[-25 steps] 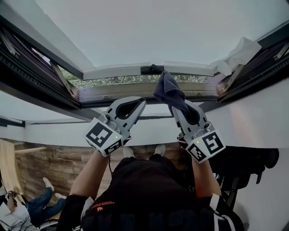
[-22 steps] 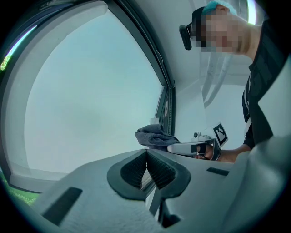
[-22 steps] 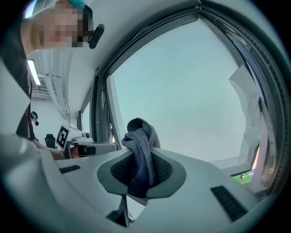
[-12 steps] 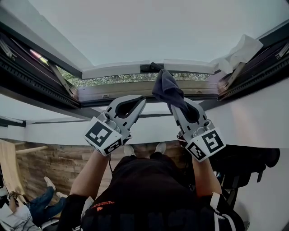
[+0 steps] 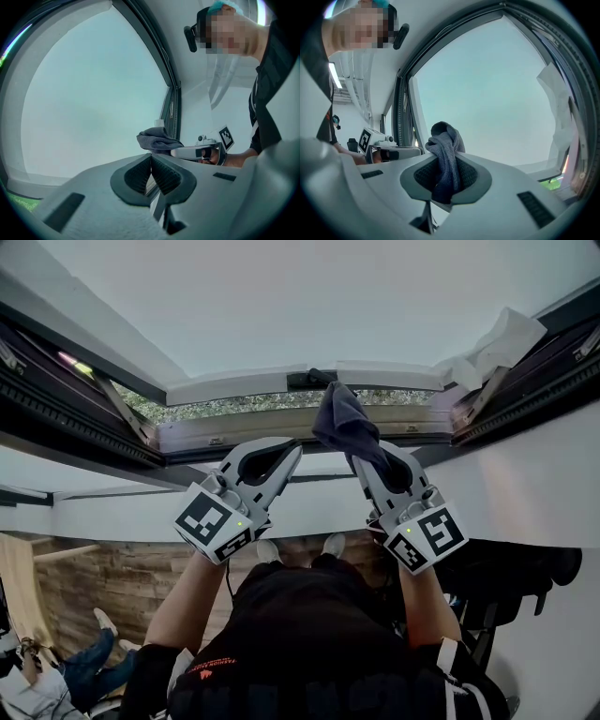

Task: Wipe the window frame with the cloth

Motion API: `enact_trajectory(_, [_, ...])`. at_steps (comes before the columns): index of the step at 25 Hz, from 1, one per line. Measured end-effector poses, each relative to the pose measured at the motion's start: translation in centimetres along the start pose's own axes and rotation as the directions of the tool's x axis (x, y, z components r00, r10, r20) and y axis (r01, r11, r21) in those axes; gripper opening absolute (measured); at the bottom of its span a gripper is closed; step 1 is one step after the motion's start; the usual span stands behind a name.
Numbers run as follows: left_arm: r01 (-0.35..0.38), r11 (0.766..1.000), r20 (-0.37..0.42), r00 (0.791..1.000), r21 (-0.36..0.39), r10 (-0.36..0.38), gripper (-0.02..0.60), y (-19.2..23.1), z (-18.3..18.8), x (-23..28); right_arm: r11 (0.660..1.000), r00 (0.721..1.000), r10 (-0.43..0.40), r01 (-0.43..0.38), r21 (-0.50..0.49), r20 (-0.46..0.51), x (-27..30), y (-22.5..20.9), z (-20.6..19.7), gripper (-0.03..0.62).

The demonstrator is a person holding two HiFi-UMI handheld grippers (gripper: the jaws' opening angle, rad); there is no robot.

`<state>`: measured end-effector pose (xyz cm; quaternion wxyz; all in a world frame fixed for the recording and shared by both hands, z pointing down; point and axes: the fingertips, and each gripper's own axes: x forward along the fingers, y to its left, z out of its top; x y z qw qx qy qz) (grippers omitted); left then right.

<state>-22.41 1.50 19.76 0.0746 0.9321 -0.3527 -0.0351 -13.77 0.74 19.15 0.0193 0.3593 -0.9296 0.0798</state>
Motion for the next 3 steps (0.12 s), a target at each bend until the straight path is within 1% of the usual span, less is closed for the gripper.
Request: enact_trajectory(3, [0.004, 1.0, -0.001, 1.0, 0.002, -0.004, 0.02, -0.01, 0.05, 0.21, 1.0, 1.0, -0.001, 0.001, 0.0, -0.002, 0.03, -0.18, -0.01, 0.043])
